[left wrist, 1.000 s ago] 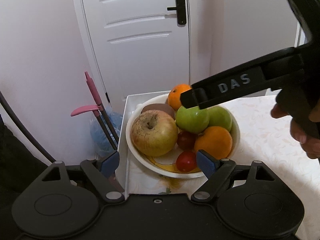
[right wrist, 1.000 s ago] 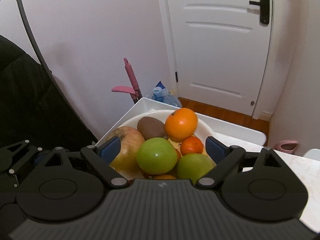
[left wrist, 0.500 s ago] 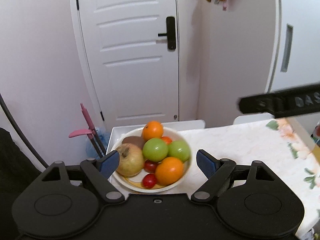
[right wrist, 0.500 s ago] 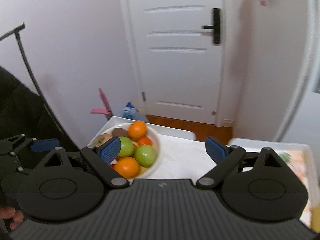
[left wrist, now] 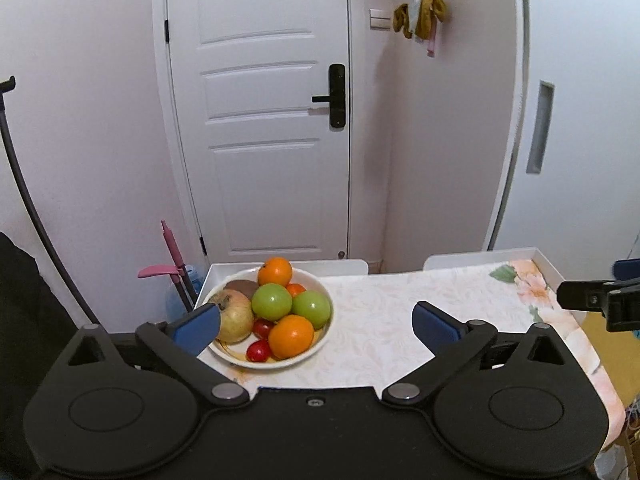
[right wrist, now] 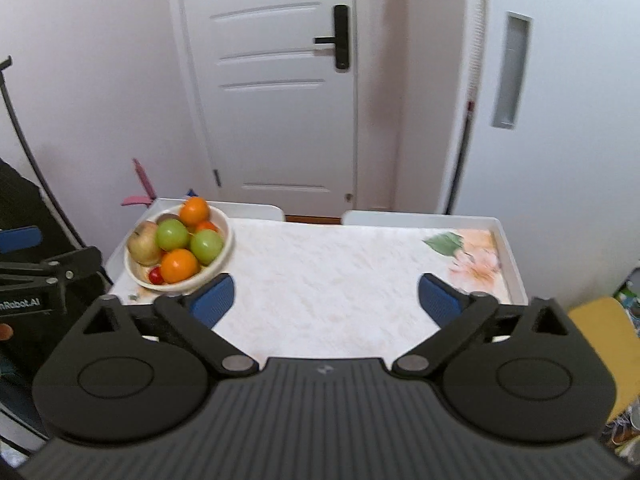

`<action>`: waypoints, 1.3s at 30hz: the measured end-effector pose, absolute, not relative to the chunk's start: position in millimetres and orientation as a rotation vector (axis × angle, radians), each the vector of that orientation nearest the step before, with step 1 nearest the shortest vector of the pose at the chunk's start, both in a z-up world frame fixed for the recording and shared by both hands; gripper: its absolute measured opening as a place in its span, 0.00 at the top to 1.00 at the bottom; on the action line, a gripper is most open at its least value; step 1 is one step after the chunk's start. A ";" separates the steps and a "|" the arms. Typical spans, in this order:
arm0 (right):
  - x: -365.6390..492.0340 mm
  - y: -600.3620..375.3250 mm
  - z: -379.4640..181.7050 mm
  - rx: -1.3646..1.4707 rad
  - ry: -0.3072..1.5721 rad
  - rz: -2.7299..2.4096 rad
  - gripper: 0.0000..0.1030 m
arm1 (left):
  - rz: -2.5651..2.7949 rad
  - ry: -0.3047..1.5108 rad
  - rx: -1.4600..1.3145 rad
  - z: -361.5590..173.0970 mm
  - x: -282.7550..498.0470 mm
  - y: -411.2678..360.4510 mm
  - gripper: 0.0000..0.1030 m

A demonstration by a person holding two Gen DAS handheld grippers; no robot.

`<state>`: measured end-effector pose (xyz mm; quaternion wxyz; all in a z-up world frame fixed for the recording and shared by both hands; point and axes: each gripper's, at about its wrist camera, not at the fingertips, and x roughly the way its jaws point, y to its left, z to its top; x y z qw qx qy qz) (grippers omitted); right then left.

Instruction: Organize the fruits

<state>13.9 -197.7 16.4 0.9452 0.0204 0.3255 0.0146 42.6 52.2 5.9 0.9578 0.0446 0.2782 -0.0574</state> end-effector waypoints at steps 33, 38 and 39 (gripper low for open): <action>-1.4 -206.8 8.9 0.077 0.685 -0.038 0.00 | -0.098 0.542 0.073 3.7 18.8 47.5 0.00; -1.3 -206.4 8.7 0.077 0.687 -0.044 0.00 | -0.098 0.541 0.073 3.6 19.0 47.6 0.00; -1.3 -206.6 8.6 0.077 0.686 -0.044 0.00 | -0.098 0.541 0.073 3.6 19.1 47.5 0.00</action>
